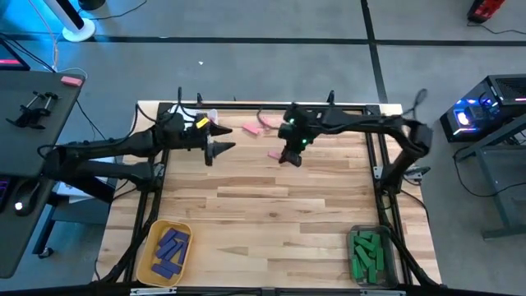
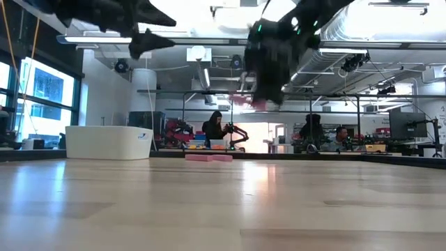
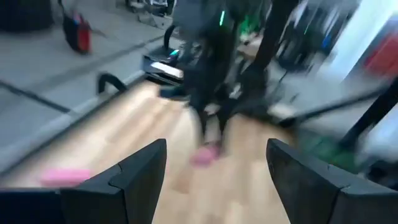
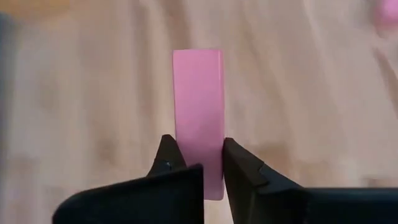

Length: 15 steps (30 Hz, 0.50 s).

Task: Sort blocks
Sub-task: Put the pink block into the white bin

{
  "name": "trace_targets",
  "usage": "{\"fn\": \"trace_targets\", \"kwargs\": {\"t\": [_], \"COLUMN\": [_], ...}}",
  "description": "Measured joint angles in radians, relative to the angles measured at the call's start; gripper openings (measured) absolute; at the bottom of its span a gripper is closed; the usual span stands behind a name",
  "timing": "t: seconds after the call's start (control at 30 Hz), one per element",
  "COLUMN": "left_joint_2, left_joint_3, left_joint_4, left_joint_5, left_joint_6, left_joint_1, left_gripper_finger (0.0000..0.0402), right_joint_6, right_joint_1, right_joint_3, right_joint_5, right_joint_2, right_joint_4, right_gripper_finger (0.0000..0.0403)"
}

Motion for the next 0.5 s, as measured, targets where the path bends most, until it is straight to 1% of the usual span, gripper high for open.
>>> {"fn": "trace_targets", "kwargs": {"t": [0.07, 0.13, 0.27, 0.37, 0.5], "left_joint_2": [0.027, 0.064, 0.172, 0.262, 0.367], "left_joint_3": [0.039, 0.073, 0.154, 0.203, 0.241], "left_joint_4": [-0.028, -0.026, -0.019, -0.018, -0.018], "left_joint_5": [-0.064, -0.096, -0.1, -0.1, -0.101], "left_joint_6": [0.177, 0.365, 0.701, 0.9, 1.079], "left_joint_1": [-0.042, -0.08, -0.159, -0.212, -0.261], "left_gripper_finger": [0.0264, 0.0264, 0.0264, 0.0264, 0.0264], "right_joint_6": [0.071, 0.144, 0.258, 0.308, 0.342], "right_joint_1": [0.007, 0.015, 0.039, 0.063, 0.098], "right_joint_3": [0.0, 0.001, 0.001, 0.001, 0.001], "right_joint_5": [-0.074, -0.12, -0.147, -0.201, -0.208], "right_joint_2": [-0.056, -0.101, -0.121, -0.12, -0.115], "right_joint_4": [0.032, 0.064, 0.094, 0.119, 0.123], "right_gripper_finger": [0.0005, 0.0004, 0.0003, 0.0002, 0.0002]}}
